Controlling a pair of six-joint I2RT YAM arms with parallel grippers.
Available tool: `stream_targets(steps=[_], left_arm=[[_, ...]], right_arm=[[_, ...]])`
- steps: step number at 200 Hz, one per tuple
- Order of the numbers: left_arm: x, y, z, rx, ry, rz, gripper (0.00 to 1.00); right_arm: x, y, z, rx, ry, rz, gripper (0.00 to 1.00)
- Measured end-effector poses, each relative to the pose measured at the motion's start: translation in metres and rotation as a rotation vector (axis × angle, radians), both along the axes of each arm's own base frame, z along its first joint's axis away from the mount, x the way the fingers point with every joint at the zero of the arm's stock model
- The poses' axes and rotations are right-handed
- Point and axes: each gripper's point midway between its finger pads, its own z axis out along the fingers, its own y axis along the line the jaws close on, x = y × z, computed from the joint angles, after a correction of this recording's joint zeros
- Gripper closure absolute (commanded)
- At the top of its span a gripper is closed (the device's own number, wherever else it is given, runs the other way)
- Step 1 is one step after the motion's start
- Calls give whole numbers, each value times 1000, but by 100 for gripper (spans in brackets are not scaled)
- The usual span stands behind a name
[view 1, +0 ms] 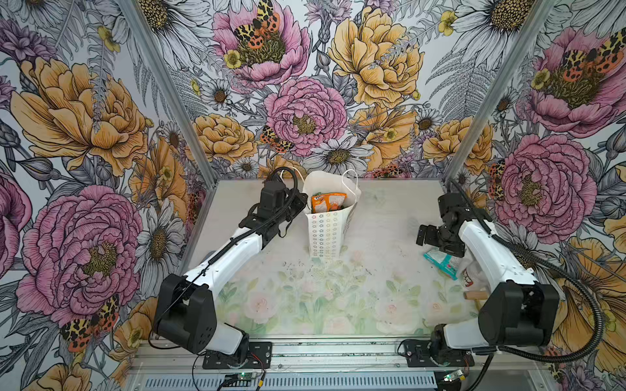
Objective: Place the snacks into the paper bag
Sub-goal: Move the snack to the middle-right of the table.
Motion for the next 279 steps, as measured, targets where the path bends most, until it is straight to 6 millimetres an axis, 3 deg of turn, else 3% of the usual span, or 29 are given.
stream_targets(steps=[181,232,279], left_arm=[[0,0,-1,-4,1,-5,100],[0,0,-1,-4,1,-5,100],[0,0,-1,-4,1,-5,100]], right_arm=[[23,-18,-73,-17,104,-85,0],[29,-12,-101,27,154,-72,0],[45,-1,-99,88,121,-44,1]])
